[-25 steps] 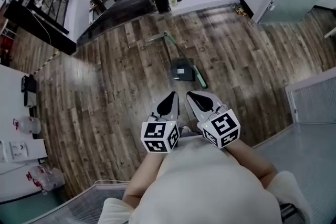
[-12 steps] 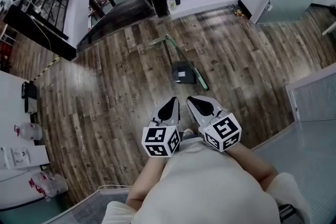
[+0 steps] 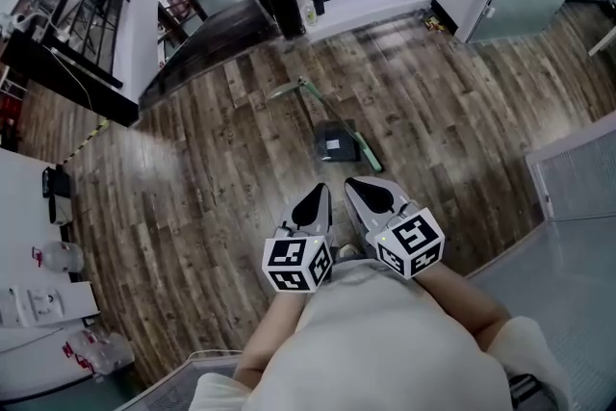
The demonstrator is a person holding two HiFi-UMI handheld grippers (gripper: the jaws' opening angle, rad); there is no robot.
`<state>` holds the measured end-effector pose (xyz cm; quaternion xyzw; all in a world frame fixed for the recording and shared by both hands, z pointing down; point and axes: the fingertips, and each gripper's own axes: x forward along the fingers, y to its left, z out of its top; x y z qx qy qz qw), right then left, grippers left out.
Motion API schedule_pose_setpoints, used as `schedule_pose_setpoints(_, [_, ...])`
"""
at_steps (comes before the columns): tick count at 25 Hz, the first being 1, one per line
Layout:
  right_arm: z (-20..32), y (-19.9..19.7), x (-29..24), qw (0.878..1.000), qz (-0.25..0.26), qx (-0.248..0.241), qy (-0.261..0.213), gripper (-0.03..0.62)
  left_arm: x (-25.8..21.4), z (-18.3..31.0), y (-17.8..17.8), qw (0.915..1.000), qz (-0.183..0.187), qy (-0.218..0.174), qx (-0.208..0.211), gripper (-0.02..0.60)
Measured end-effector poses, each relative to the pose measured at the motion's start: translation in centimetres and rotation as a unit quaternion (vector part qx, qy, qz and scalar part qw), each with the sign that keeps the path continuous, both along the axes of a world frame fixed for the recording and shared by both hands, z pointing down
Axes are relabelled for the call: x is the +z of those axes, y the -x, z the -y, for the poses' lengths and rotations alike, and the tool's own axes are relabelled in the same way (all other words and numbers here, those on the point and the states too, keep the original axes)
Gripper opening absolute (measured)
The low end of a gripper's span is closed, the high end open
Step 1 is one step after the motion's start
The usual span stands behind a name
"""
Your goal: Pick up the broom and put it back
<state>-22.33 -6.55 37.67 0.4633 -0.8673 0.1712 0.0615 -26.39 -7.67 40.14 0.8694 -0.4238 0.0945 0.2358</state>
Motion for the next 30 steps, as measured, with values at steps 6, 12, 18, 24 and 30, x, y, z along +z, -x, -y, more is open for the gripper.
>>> schedule_pose_setpoints(6, [3.1,-1.7,0.0,1.0,0.004,-0.003,0.003,0.006,-0.2,3.2,-1.5,1.0,0.0,-0.004,-0.005,0.005])
schedule_pose_setpoints(12, [6.3,-2.8,0.1,1.0,-0.002,-0.018,0.008,0.006,-0.1,6.4,-3.3,1.0,0.002,0.0,-0.005,0.005])
schedule_pose_setpoints(18, [9.6,-4.4,0.5,1.0,-0.004,-0.025,0.015,0.006,0.3,9.6,-4.8,0.9999,0.004,0.004,-0.01,0.005])
schedule_pose_setpoints(24, [12.5,-5.6,-0.1,0.999,-0.01,-0.047,0.019,0.006,-0.3,12.5,-5.6,0.9995,0.005,0.007,-0.031,0.005])
schedule_pose_setpoints(30, [15.7,-7.0,0.3,0.997,-0.015,-0.071,0.022,0.006,-0.1,15.1,-6.3,0.9979,0.0,0.01,-0.063,0.005])
